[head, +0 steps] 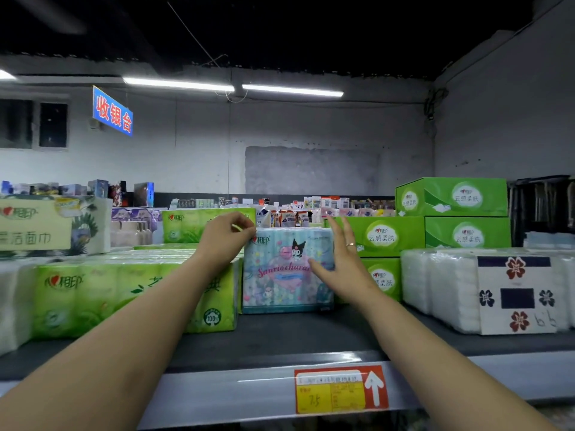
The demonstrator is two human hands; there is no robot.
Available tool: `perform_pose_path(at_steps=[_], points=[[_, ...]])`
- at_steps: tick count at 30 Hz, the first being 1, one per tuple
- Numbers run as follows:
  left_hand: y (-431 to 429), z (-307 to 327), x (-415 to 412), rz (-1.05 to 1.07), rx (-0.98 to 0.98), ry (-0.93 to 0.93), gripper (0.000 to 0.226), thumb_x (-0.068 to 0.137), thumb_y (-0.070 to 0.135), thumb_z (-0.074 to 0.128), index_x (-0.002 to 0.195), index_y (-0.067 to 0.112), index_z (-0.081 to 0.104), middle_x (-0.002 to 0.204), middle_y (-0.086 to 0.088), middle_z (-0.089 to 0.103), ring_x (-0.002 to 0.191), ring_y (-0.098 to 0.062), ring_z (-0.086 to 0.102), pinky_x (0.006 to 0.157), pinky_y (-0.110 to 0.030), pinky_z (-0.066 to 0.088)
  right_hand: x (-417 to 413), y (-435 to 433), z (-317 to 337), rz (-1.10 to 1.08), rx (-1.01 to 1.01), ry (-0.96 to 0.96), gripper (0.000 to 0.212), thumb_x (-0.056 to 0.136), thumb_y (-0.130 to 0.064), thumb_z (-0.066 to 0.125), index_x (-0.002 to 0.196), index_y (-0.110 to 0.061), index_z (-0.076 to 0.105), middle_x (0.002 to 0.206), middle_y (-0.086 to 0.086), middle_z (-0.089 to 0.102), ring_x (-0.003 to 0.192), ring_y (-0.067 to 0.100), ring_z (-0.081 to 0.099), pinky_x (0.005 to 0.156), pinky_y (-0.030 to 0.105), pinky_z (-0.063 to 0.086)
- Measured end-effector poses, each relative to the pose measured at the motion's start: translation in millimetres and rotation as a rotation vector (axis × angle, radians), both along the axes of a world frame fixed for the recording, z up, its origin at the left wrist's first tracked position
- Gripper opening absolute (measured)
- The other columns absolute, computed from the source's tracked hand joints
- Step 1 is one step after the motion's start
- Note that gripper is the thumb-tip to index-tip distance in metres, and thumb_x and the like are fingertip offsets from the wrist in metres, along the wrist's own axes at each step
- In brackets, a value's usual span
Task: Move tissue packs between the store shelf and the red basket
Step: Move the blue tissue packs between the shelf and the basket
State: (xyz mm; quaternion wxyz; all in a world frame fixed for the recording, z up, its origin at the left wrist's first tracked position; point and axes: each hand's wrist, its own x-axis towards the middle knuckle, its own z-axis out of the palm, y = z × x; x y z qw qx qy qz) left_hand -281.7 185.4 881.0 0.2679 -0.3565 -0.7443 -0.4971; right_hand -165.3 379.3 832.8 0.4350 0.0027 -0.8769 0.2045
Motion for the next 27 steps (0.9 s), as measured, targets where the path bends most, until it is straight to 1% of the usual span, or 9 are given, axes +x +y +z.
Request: perform_pose_path(at_steps=[4,7,10,14,17,20,22,25,27], points=[[0,-2,-1,0.057,-0.015,0.068,0.019,0.090,0.026,0.062,0.100,0.010,0.062,0.096,-0.001,0.061,0.085,-0.020,0.057,0.077,-0.033,0.045,4,-9,14,-0.084,-0.076,0.045,0.085,0.088,-0.029,0.063,0.150,-0.026,0.005,0.158,-0.004,-0.016,0.145,0.012,0.004,0.102,0.016,0.013],[1,-3,0,0.135,0.086,0.134,0.026,0.093,0.029,0.056,0.109,0.007,0.057,0.094,-0.003,0.055,0.083,-0.020,0.052,0.073,-0.031,0.040,17,-15,22,-0.163,-0.037,-0.020,0.087,0.088,-0.032,0.062,0.150,-0.029,0.001,0.158,-0.005,-0.019,0.147,0.017,0.007,0.110,0.029,0.024],[-3,-2,5,0.167,0.217,0.118,0.029,0.097,0.032,0.049,0.105,0.005,0.057,0.083,-0.003,0.051,0.080,-0.020,0.049,0.069,-0.030,0.036,35,-20,26,-0.262,-0.037,-0.052,0.087,0.088,-0.036,0.061,0.150,-0.031,-0.001,0.159,-0.002,-0.017,0.143,0.023,0.024,0.102,0.036,0.038],[-14,0,25,0.099,0.414,0.062,0.022,0.096,0.033,0.051,0.096,0.011,0.054,0.077,0.003,0.050,0.077,-0.017,0.048,0.070,-0.033,0.041,60,-21,31,-0.251,-0.130,-0.017,0.083,0.088,-0.032,0.062,0.151,-0.023,0.008,0.160,0.005,-0.001,0.139,0.026,0.029,0.107,0.035,0.032],[-24,-1,47,0.011,0.490,0.010,0.015,0.095,0.029,0.054,0.093,0.014,0.052,0.081,0.010,0.051,0.081,-0.015,0.049,0.072,-0.027,0.044,80,-23,38,-0.229,-0.152,-0.007,0.077,0.087,-0.031,0.063,0.148,-0.020,0.017,0.156,0.010,0.013,0.133,0.029,0.039,0.108,0.042,0.037],[-41,-9,70,-0.079,0.429,-0.042,0.009,0.092,0.022,0.057,0.095,0.014,0.055,0.089,0.005,0.057,0.088,-0.019,0.055,0.082,-0.038,0.048,100,-30,38,-0.182,-0.160,-0.007,0.064,0.088,-0.030,0.061,0.143,-0.019,0.029,0.148,0.008,0.033,0.117,0.026,0.053,0.098,0.044,0.045],[-54,-18,88,-0.126,0.361,-0.121,0.009,0.092,0.020,0.058,0.099,0.014,0.056,0.096,0.000,0.059,0.091,-0.020,0.058,0.081,-0.035,0.048,111,-36,33,-0.122,-0.199,0.003,0.056,0.090,-0.029,0.060,0.139,-0.020,0.035,0.140,0.005,0.042,0.098,0.020,0.057,0.086,0.038,0.050],[-72,-33,114,-0.154,0.344,-0.182,0.005,0.091,0.016,0.059,0.096,0.017,0.058,0.096,-0.001,0.061,0.087,-0.017,0.060,0.078,-0.032,0.047,124,-42,23,-0.055,-0.270,0.041,0.053,0.091,-0.029,0.058,0.138,-0.022,0.035,0.125,-0.002,0.046,0.086,0.009,0.056,0.067,0.026,0.048],[-82,-41,129,-0.172,0.369,-0.225,0.005,0.091,0.015,0.059,0.092,0.020,0.058,0.094,-0.001,0.062,0.083,-0.014,0.060,0.078,-0.031,0.049,132,-45,16,-0.017,-0.335,0.060,0.051,0.091,-0.030,0.058,0.136,-0.022,0.036,0.121,-0.004,0.049,0.087,0.009,0.056,0.072,0.032,0.053]])
